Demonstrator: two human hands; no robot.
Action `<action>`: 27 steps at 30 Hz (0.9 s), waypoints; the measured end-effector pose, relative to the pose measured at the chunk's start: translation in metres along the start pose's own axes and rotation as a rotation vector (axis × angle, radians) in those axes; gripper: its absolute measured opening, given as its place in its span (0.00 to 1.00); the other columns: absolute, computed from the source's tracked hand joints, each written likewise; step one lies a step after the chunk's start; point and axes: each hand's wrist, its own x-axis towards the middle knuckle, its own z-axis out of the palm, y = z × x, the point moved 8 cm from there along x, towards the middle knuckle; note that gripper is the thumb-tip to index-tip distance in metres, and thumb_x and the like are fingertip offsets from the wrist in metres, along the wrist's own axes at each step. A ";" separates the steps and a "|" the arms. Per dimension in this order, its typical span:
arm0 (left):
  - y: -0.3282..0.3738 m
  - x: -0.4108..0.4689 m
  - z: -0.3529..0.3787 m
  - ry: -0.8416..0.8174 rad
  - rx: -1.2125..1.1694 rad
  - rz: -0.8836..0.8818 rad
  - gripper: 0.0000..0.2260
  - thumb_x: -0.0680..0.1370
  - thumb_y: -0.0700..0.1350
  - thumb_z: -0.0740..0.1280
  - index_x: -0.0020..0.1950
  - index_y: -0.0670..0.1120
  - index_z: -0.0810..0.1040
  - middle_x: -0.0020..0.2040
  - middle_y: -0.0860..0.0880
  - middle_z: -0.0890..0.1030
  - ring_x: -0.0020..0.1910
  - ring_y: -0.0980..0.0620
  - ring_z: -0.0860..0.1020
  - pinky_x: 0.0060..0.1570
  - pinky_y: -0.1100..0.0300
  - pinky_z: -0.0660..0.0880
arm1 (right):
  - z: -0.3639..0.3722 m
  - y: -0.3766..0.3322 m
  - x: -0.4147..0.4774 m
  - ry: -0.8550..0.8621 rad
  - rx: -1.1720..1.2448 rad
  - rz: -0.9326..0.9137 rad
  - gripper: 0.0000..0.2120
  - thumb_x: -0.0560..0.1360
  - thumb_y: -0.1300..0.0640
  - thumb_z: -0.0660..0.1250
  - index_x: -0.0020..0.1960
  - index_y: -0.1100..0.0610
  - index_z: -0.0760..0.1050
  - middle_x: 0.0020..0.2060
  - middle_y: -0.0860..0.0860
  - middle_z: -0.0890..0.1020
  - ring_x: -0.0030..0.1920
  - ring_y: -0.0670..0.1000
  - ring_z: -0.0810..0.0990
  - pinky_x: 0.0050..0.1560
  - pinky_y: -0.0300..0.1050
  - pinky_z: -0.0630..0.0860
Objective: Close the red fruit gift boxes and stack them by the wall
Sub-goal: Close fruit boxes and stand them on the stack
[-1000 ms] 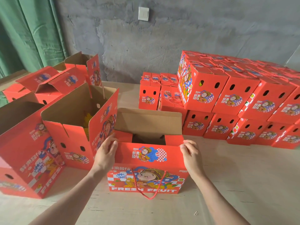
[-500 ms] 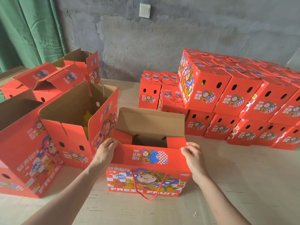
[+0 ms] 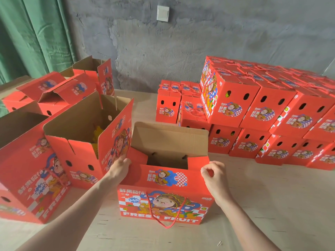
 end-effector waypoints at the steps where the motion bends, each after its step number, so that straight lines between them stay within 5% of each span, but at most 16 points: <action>1: -0.001 -0.001 0.002 -0.009 0.000 -0.010 0.13 0.82 0.44 0.55 0.65 0.44 0.69 0.54 0.37 0.78 0.53 0.39 0.78 0.58 0.42 0.75 | 0.000 -0.001 0.001 -0.006 -0.027 -0.016 0.04 0.73 0.69 0.67 0.40 0.69 0.78 0.45 0.49 0.70 0.60 0.57 0.71 0.60 0.37 0.60; 5: 0.001 0.001 0.000 0.005 0.020 -0.006 0.13 0.82 0.44 0.57 0.66 0.46 0.69 0.53 0.39 0.78 0.50 0.41 0.79 0.55 0.45 0.77 | 0.003 0.001 0.009 -0.102 -0.136 0.011 0.05 0.73 0.67 0.69 0.39 0.68 0.79 0.53 0.60 0.73 0.62 0.56 0.71 0.62 0.37 0.60; 7: 0.004 0.006 -0.001 0.015 0.055 -0.013 0.14 0.81 0.41 0.57 0.67 0.47 0.69 0.50 0.41 0.78 0.47 0.43 0.79 0.47 0.51 0.78 | 0.007 0.002 0.010 -0.116 -0.129 0.037 0.04 0.74 0.67 0.67 0.48 0.66 0.77 0.57 0.59 0.72 0.64 0.56 0.70 0.62 0.36 0.60; 11: 0.010 0.009 -0.001 0.025 0.100 -0.017 0.17 0.80 0.37 0.58 0.69 0.47 0.67 0.46 0.44 0.77 0.44 0.46 0.78 0.39 0.58 0.74 | 0.020 0.006 0.018 -0.304 0.034 0.252 0.34 0.77 0.66 0.63 0.77 0.53 0.52 0.76 0.51 0.57 0.74 0.53 0.60 0.58 0.38 0.64; 18: 0.015 0.006 0.003 0.029 0.287 0.036 0.24 0.82 0.42 0.56 0.77 0.51 0.52 0.67 0.41 0.69 0.63 0.41 0.71 0.65 0.44 0.70 | 0.027 0.012 0.020 -0.312 0.038 0.310 0.39 0.78 0.64 0.62 0.78 0.48 0.40 0.78 0.48 0.49 0.76 0.53 0.55 0.65 0.45 0.64; 21: 0.023 0.010 0.004 0.009 0.417 0.079 0.27 0.82 0.42 0.57 0.77 0.50 0.47 0.71 0.41 0.64 0.68 0.40 0.67 0.68 0.45 0.66 | 0.025 0.016 0.019 -0.271 0.150 0.320 0.41 0.77 0.66 0.63 0.78 0.49 0.40 0.78 0.47 0.52 0.76 0.51 0.54 0.69 0.47 0.62; 24: 0.039 0.013 0.004 0.017 0.549 0.224 0.37 0.80 0.39 0.61 0.78 0.50 0.38 0.78 0.45 0.50 0.75 0.42 0.54 0.72 0.48 0.58 | 0.021 0.017 0.017 -0.215 0.232 0.314 0.44 0.76 0.68 0.64 0.78 0.48 0.39 0.76 0.47 0.57 0.75 0.50 0.57 0.62 0.41 0.64; 27: 0.040 0.013 0.004 -0.029 0.329 0.284 0.45 0.76 0.32 0.64 0.76 0.54 0.32 0.79 0.48 0.48 0.77 0.45 0.52 0.67 0.54 0.65 | 0.022 0.019 0.017 -0.222 0.262 0.306 0.45 0.76 0.67 0.66 0.77 0.47 0.37 0.76 0.47 0.58 0.75 0.50 0.57 0.66 0.44 0.62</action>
